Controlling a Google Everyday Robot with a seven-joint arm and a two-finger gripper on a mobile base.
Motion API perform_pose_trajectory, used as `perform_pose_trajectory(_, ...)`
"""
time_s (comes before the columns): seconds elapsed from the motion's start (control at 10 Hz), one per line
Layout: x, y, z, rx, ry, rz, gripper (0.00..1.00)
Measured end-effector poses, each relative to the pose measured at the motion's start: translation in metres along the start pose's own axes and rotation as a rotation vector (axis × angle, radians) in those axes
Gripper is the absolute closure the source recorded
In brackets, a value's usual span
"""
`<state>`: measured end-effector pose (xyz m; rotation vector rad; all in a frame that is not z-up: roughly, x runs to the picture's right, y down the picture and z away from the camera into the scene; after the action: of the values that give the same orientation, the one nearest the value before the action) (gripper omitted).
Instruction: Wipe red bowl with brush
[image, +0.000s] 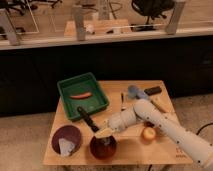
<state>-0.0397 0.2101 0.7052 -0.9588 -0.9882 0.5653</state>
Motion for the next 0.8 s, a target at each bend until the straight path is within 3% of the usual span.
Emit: perform_pose_trajectory(0.8,-0.011,0.044,-0.006,-0.012,-0.018,0.004,1.00)
